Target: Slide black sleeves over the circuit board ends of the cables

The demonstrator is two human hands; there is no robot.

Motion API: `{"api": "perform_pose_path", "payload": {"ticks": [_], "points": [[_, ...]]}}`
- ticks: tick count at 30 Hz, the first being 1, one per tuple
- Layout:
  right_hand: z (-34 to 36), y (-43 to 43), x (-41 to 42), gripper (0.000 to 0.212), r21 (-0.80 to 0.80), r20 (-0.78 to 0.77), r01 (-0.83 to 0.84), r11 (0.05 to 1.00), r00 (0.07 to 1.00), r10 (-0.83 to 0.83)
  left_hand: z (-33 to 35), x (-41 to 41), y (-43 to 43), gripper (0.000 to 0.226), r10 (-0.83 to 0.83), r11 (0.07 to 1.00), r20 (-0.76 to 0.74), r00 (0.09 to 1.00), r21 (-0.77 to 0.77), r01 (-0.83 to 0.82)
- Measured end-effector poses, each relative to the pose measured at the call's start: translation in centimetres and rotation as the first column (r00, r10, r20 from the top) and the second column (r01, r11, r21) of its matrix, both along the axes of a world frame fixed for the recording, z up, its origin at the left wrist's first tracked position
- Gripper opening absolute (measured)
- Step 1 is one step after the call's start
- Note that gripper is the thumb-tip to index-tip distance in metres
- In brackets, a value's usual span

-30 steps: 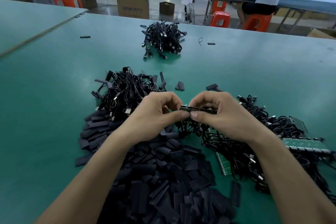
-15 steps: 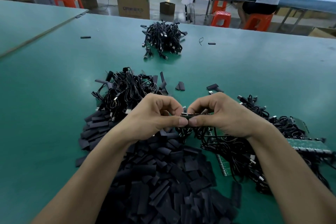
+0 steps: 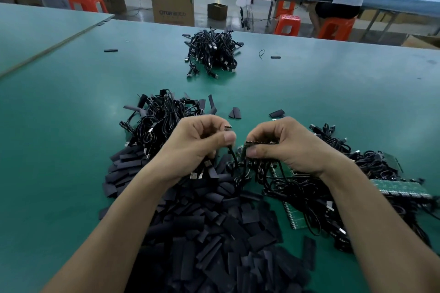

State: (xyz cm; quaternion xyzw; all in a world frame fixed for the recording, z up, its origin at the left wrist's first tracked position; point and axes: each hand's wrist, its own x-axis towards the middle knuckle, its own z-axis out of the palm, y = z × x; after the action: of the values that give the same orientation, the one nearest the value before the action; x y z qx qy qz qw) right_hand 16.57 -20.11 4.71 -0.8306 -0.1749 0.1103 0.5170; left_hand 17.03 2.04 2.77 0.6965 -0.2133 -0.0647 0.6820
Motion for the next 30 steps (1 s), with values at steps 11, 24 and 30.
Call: {"api": "perform_pose_path", "payload": {"ticks": [11,24,30], "points": [[0.5,-1.2,-0.2,0.016,-0.504,0.590,0.776,0.380,0.630,-0.505,0.9,-0.4,-0.3,0.018,0.126,0.950,-0.017,0.992,-0.287,-0.125],[1.1,1.5,-2.1,0.034,-0.600,0.315,0.305,0.739,0.940,-0.132,1.5,-0.4,0.0,0.031,0.468,0.871,0.076,0.881,-0.207,-0.445],[1.8,3.8,-3.4,0.029,-0.474,0.209,0.013,0.880,0.973,0.098,1.2,0.3,0.3,0.020,0.526,0.848,0.061,0.848,-0.111,-0.518]]}}
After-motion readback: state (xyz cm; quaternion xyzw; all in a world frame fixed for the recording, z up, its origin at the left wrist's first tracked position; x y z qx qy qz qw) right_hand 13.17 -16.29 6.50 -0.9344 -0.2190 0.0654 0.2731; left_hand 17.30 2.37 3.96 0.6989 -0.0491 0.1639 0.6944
